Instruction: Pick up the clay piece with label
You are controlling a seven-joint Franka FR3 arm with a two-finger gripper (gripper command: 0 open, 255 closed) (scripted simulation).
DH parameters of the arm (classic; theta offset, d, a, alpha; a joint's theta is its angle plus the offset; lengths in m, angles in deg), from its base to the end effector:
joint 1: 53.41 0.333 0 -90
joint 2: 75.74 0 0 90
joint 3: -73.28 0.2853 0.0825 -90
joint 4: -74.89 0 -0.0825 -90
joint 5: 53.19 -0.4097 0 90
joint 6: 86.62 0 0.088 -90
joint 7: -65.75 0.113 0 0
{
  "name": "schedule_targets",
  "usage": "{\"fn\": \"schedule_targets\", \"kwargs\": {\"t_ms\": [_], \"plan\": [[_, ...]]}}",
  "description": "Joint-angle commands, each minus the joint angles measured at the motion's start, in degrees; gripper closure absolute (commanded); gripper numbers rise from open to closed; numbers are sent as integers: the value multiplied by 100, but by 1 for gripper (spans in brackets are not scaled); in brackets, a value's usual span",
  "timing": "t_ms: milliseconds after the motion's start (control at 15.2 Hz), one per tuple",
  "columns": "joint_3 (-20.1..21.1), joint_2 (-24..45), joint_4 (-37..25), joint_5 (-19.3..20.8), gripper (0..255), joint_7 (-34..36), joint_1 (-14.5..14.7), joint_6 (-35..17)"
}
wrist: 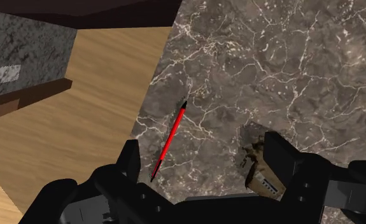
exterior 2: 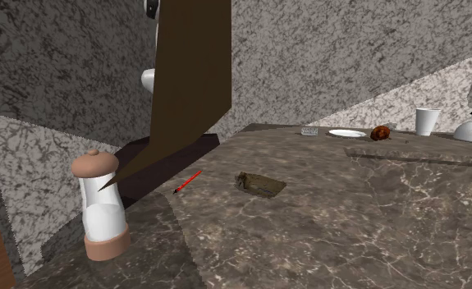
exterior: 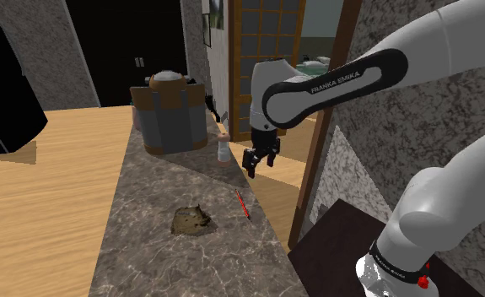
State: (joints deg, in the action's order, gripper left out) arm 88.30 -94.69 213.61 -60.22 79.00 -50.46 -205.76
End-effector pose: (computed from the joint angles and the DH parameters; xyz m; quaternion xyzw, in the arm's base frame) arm 0.4453 0.1490 0.3785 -0.9999 -0.0035 0.0120 0.0083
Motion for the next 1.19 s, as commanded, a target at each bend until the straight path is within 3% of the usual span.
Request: {"fn": "schedule_targets", "kwargs": {"t_ms": [0,594,1122], "plan": [[130,441,-127,33,0,210,2,-350],[435,2481,-1059,634,0,1235,91,-1509],[250,4314,-2424,1318,0,2078,515,-2002]]}}
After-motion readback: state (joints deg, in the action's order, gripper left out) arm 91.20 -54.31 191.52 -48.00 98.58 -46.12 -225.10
